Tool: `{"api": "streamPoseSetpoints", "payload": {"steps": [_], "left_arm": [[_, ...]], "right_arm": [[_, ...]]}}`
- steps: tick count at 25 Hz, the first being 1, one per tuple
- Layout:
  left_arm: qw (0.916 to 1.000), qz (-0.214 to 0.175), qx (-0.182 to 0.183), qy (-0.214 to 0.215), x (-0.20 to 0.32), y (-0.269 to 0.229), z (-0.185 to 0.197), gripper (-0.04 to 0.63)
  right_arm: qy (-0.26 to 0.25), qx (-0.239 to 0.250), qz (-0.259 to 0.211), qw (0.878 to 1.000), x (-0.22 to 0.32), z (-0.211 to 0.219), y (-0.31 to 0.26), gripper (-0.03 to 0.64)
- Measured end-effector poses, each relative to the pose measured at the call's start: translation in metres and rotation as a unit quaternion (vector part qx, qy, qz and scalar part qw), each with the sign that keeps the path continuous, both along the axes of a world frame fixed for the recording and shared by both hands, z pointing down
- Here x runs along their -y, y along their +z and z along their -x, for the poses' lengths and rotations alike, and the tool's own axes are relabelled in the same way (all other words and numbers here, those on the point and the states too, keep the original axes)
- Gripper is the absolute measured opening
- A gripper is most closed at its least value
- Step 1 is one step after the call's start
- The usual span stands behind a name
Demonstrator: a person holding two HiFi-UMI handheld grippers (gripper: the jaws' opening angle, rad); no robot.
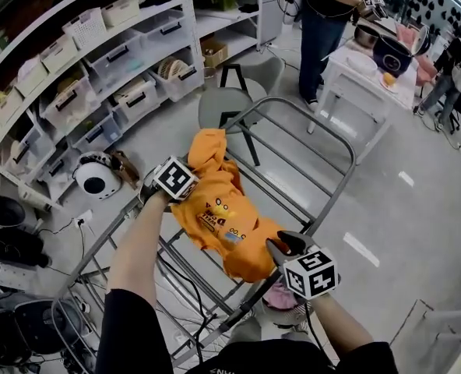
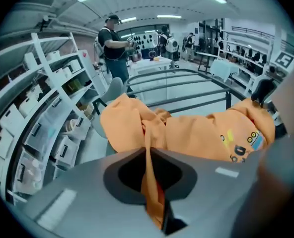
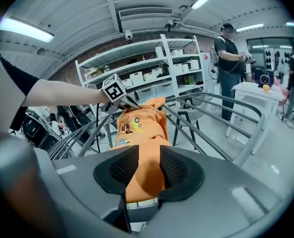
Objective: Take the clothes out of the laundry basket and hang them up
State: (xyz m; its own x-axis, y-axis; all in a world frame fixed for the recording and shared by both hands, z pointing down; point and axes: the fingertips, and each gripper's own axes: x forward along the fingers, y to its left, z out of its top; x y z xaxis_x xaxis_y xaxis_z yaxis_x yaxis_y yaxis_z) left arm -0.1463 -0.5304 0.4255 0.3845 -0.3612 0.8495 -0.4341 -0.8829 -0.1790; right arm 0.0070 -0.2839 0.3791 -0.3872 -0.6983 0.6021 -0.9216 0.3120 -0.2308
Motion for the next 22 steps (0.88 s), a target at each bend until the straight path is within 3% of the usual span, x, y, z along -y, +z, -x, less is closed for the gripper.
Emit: {"api": "streamPoseSetpoints", "payload": {"steps": [3, 5, 7, 14, 17, 20, 22], "left_arm": [[0.9977, -0.019, -0.058, -0.031, 0.01, -0.025, 0.004, 0.021], [0.9912, -0.046, -0.101, -0.072, 0.023, -0.053, 0.02, 0.021], [0.9832, -0.069, -0.117, -0.122, 0.036, -0.072, 0.048, 0.021], [0.9565, -0.105, -0.066, -0.264, 0.058, -0.084, 0.163, 0.021], [0.9471, -0.121, -0.033, -0.296, 0.062, -0.088, 0.197, 0.021], [0.9361, -0.142, -0.023, -0.321, 0.068, -0.094, 0.218, 0.021], [0.9354, -0.138, -0.018, -0.325, 0.07, -0.091, 0.224, 0.023]], "right_arm": [[0.007, 0.0, 0.005, 1.0, -0.002, -0.005, 0.001, 0.124], [0.01, 0.002, 0.006, 1.0, -0.001, -0.005, -0.002, 0.124], [0.01, 0.004, 0.006, 1.0, -0.001, -0.003, -0.003, 0.124], [-0.006, 0.006, 0.006, 1.0, -0.002, 0.014, -0.002, 0.124], [-0.006, 0.004, 0.005, 1.0, -0.004, 0.017, -0.003, 0.124], [-0.002, 0.0, 0.004, 1.0, -0.007, 0.016, -0.006, 0.124], [0.0, -0.001, 0.004, 1.0, -0.011, 0.015, -0.007, 0.124]]}}
